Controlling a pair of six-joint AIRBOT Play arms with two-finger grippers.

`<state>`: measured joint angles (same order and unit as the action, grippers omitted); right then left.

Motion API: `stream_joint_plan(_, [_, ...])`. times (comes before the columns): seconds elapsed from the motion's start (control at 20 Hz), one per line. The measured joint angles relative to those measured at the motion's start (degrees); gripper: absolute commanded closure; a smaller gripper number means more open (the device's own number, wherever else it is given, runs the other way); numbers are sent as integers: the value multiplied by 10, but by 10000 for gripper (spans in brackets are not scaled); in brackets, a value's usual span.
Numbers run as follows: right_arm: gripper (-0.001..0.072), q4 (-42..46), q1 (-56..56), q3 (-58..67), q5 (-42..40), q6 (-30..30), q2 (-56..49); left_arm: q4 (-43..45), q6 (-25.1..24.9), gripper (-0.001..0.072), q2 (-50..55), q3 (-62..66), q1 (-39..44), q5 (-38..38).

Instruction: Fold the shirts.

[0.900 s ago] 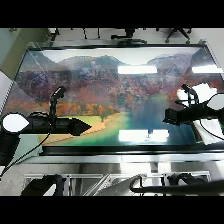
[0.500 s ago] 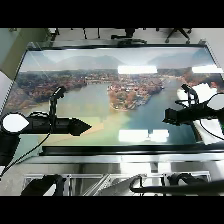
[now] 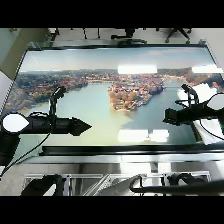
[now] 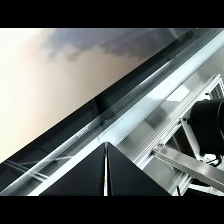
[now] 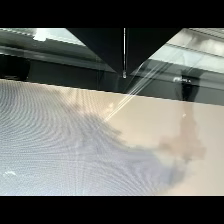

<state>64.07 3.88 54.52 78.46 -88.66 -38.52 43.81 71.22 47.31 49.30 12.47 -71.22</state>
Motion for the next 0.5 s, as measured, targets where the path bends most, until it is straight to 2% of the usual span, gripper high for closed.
stream_joint_plan(0.3, [687, -1, 0, 0, -6, 0, 0, 3, 0, 691, 0, 2, -8, 28])
stream_joint_plan(0.35, [687, -4, 0, 0, -12, 0, -1, 10, 0, 495, 3, 7, -17, 30])
stream_joint_plan(0.4, [686, -7, 0, 0, -18, 0, -3, 22, 0, 170, 7, 14, -29, 29])
stream_joint_plan(0.45, [686, -10, 0, 0, -25, 0, -6, 46, 3, 89, 13, 25, -48, 22])
stream_joint_plan(0.5, [683, -14, 0, 0, -36, 0, -9, 74, 12, 89, 20, 38, -69, 11])
